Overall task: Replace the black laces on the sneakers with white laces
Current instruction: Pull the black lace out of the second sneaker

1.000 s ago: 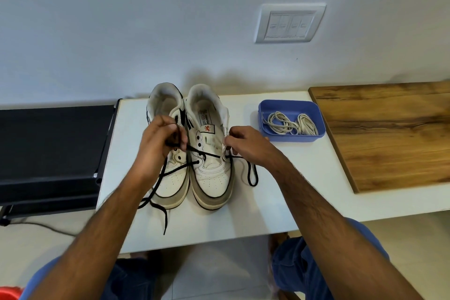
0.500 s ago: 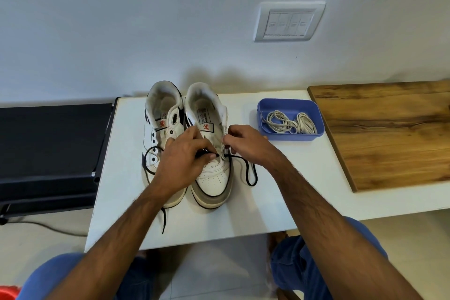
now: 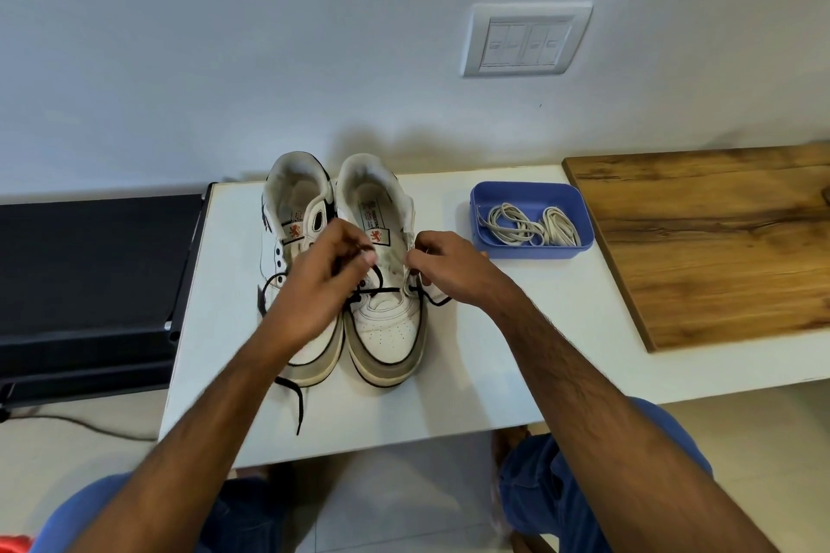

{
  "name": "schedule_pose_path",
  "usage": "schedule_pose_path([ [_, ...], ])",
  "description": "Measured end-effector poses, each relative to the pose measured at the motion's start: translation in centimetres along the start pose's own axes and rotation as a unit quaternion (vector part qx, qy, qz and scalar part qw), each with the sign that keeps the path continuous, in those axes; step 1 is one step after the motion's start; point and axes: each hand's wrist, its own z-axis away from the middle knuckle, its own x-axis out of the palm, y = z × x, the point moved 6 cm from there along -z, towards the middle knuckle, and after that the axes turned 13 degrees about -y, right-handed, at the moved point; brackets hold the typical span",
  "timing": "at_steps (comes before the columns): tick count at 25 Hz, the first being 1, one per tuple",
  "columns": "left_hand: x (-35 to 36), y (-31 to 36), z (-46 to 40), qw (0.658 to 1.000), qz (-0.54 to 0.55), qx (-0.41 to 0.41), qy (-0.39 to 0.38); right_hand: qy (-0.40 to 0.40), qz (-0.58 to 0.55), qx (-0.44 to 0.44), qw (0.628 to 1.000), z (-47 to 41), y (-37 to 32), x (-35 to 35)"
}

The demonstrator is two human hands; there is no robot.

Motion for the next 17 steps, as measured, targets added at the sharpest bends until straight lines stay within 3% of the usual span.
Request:
schedule_pose_path([
  [2, 1.4, -0.3, -0.1, 0.957, -0.285, 0.014, -0.045, 0.000, 0.001, -0.001, 1.000, 0.0, -0.1, 0.1],
  [4, 2.0, -0.6, -0.1, 0.892, -0.448, 0.031, -0.046, -0.001, 0.003, -0.001, 1.000, 0.0, -0.1, 0.2],
  [6, 2.1, -0.6, -0.1, 0.869, -0.491, 0.031, -0.043, -0.003, 0.001, -0.002, 1.000, -0.1, -0.1, 0.3],
  [9, 2.4, -0.2, -0.3, 0.865, -0.500, 0.027, -0.026, -0.005, -0.001, -0.002, 1.000, -0.1, -0.1, 0.3],
  [12, 2.3, -0.5, -0.5, 0.917, -0.397, -0.024, -0.003, -0.005, 0.007, 0.006, 1.000, 0.0, 0.0, 0.2],
  [14, 1.0, -0.8, -0.5, 0.979, -0.188, -0.072, 0.032, -0.007, 0.009, 0.005, 1.000, 0.0, -0.1, 0.0],
  [16, -0.1, -0.8, -0.1, 0.993, 0.035, -0.103, 0.053, -0.006, 0.014, 0.004, 1.000, 0.0, -0.1, -0.1],
  [17, -0.7, -0.4, 0.1, 0.990, 0.098, -0.087, 0.060, -0.006, 0.017, 0.004, 1.000, 0.1, -0.2, -0.1],
])
